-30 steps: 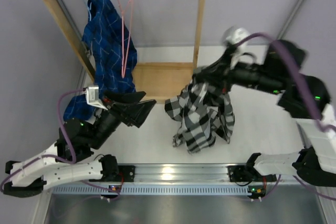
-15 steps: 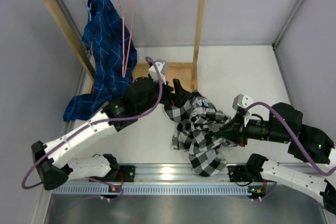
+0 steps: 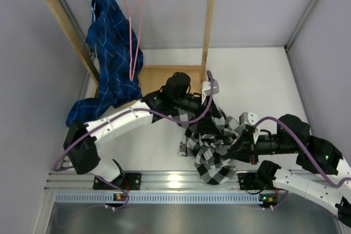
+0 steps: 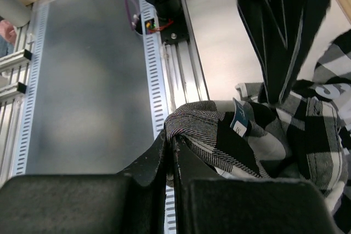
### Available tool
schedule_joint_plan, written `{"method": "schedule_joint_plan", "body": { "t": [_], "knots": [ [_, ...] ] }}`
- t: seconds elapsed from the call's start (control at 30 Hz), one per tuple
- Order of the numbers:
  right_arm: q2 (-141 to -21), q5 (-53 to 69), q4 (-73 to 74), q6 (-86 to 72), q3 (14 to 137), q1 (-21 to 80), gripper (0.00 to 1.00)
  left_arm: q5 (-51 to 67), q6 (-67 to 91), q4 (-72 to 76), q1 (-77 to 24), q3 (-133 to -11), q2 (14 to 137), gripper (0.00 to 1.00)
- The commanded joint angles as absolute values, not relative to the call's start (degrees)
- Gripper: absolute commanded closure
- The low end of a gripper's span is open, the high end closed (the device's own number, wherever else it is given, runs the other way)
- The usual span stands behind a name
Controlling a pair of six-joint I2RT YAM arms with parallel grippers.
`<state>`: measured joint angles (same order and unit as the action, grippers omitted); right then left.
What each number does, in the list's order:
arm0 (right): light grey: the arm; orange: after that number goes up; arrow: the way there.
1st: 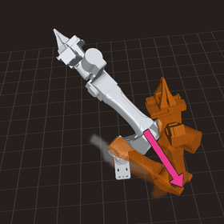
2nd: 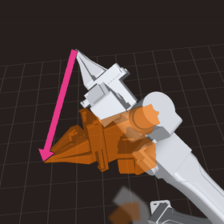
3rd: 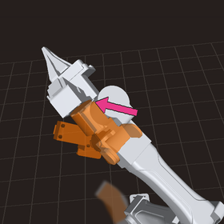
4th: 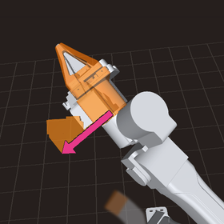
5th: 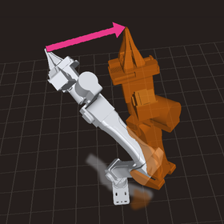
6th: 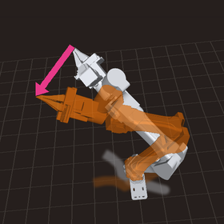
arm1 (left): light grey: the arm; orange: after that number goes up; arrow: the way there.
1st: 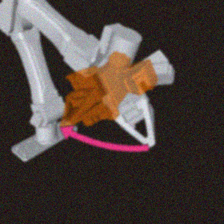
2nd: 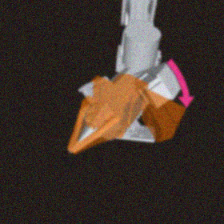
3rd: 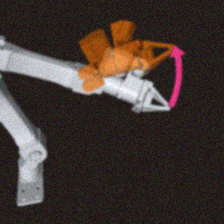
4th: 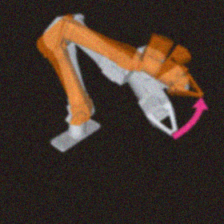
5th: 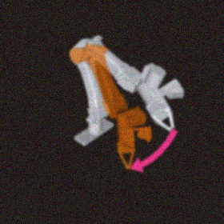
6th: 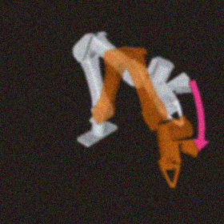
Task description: Place the shirt on the hanger
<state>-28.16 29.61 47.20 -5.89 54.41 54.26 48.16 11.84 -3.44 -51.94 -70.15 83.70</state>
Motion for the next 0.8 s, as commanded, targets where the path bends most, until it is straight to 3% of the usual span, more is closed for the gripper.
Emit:
{"method": "schedule_joint_plan", "body": {
  "t": [0.0,0.17,0.23,0.37,0.4,0.43,0.5,0.57,0.67,0.7,0.77],
  "knots": [
    [-27.69,35.67,41.40,-4.83,55.28,55.02,1.00,63.59,2.65,-6.15,-51.77,-73.47,89.28,0.02],
    [-27.33,38.05,40.17,-4.22,54.58,55.02,1.00,67.66,1.58,-6.15,-51.85,-76.37,97.55,0.02],
    [-27.77,37.45,40.17,-4.13,54.49,55.02,1.00,72.13,2.11,-6.24,-52.55,-78.31,99.48,0.06],
    [-28.30,35.95,39.99,-3.34,54.67,55.02,1.00,69.61,0.88,-6.06,-56.07,-78.57,101.24,0.17],
    [-28.47,35.34,39.90,-3.17,54.75,55.02,1.00,70.22,0.53,-6.06,-56.51,-78.66,101.51,0.25],
    [-28.39,34.81,39.90,-3.16,54.93,55.02,1.00,70.40,0.53,-6.15,-56.51,-78.58,101.77,0.60],
    [-27.69,31.66,39.99,-3.43,55.02,55.02,1.00,64.37,1.05,-6.24,-56.51,-78.22,101.25,1.00],
    [-27.07,28.75,40.08,-3.95,54.93,55.02,1.00,56.99,2.10,-6.24,-56.08,-77.78,99.85,1.00],
    [-25.49,21.91,41.22,-4.91,55.02,55.02,1.00,33.64,6.32,-6.85,-55.02,-78.48,96.34,1.00],
    [-25.05,16.06,42.18,-5.36,55.19,55.02,1.00,17.83,8.68,-7.03,-55.02,-78.57,94.07,1.00],
    [-25.13,6.74,42.80,-6.85,55.90,55.02,1.00,5.16,12.28,-6.86,-55.02,-77.70,90.98,1.00]
  ]
}}
